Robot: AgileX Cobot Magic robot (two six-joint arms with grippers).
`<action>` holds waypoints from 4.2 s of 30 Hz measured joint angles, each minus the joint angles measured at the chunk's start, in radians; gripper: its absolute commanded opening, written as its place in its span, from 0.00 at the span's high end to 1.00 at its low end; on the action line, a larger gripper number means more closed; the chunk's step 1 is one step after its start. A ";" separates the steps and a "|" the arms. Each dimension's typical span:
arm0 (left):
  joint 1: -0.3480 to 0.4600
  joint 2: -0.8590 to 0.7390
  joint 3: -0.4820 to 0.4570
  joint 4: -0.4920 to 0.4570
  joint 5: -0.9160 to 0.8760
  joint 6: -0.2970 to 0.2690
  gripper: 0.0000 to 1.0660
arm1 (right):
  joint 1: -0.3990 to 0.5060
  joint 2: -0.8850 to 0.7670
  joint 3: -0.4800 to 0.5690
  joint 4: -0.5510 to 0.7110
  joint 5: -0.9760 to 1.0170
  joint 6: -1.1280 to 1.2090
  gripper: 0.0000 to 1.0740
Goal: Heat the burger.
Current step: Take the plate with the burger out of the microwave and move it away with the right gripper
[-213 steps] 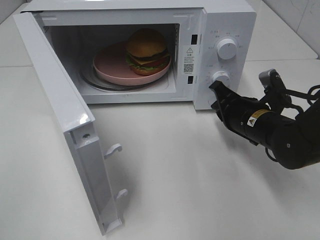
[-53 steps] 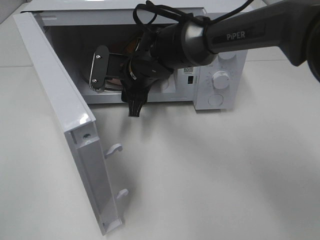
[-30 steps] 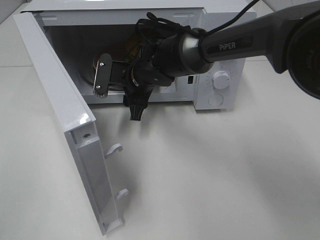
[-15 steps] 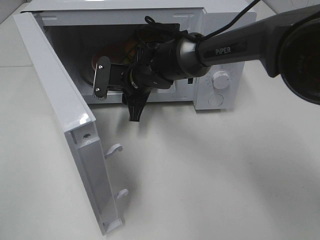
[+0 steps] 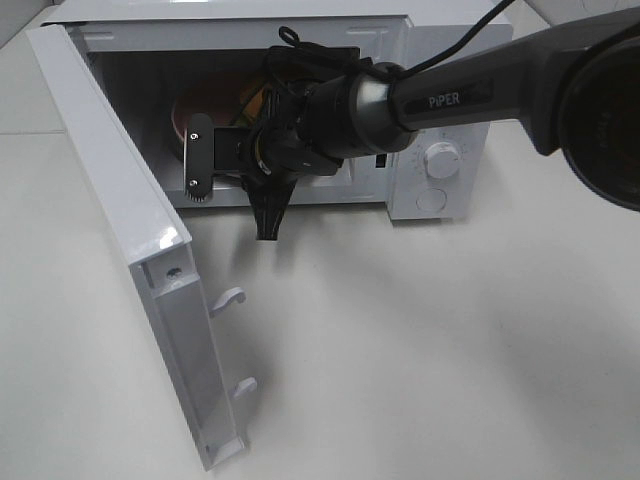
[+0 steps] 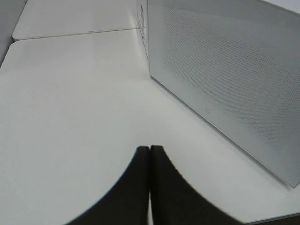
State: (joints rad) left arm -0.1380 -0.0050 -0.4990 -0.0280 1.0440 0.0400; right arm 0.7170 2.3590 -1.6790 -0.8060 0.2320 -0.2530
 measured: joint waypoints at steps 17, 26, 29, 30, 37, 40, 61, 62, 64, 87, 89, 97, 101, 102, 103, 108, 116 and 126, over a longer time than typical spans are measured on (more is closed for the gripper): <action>0.000 0.000 0.000 0.000 -0.001 0.000 1.00 | -0.001 -0.040 0.011 0.113 0.057 -0.122 1.00; 0.000 0.000 0.000 0.000 -0.001 0.000 1.00 | -0.001 -0.097 0.070 0.287 0.112 -0.383 1.00; 0.000 0.000 0.000 0.000 -0.001 0.000 1.00 | -0.001 -0.137 0.125 0.300 0.110 -0.436 1.00; 0.000 0.000 0.000 0.000 -0.001 0.000 1.00 | 0.000 -0.160 0.163 0.304 0.108 -0.461 1.00; 0.000 0.000 0.000 0.000 -0.001 0.000 1.00 | 0.001 -0.236 0.265 0.316 0.093 -0.520 1.00; 0.000 0.000 0.000 0.000 -0.001 0.000 1.00 | 0.002 -0.279 0.317 0.316 0.093 -0.551 1.00; 0.000 0.000 0.000 0.000 -0.001 0.000 1.00 | 0.002 -0.623 0.719 0.313 0.109 -0.749 1.00; 0.000 0.000 0.000 0.000 -0.001 0.000 1.00 | 0.002 -0.642 0.740 0.306 0.110 -0.749 1.00; 0.000 0.000 0.000 0.000 -0.001 0.000 1.00 | 0.001 -0.676 0.776 0.292 0.115 -0.749 1.00; 0.000 0.000 0.000 0.000 -0.001 0.000 1.00 | 0.000 -1.014 1.133 0.277 0.239 -0.553 1.00; 0.000 0.000 0.000 0.000 -0.001 0.000 1.00 | 0.000 -1.014 1.145 0.273 0.260 -0.497 1.00; 0.000 0.000 0.000 0.000 -0.001 0.000 1.00 | -0.002 -1.014 1.188 0.157 0.294 -0.193 1.00; 0.000 0.000 0.000 0.000 -0.001 0.000 1.00 | -0.028 -0.992 1.194 0.078 0.306 -0.029 1.00; 0.000 0.000 0.000 0.000 -0.001 0.000 1.00 | -0.046 -0.979 1.194 0.065 0.306 0.004 1.00; 0.000 0.000 0.000 0.000 -0.001 0.000 1.00 | -0.088 -0.953 1.194 0.050 0.304 0.040 1.00; 0.000 0.000 0.000 0.000 -0.001 0.000 1.00 | -0.222 -0.879 1.194 0.027 0.278 0.069 1.00; 0.000 0.000 0.000 0.000 -0.001 0.000 1.00 | -0.337 -0.790 1.179 -0.002 0.216 0.074 0.99; 0.000 0.000 0.000 0.000 -0.001 0.000 1.00 | -0.338 -0.781 1.140 0.002 0.205 0.203 0.64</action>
State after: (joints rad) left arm -0.1380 -0.0050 -0.4990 -0.0280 1.0430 0.0400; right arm 0.3790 1.5780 -0.5390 -0.8040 0.4370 -0.0500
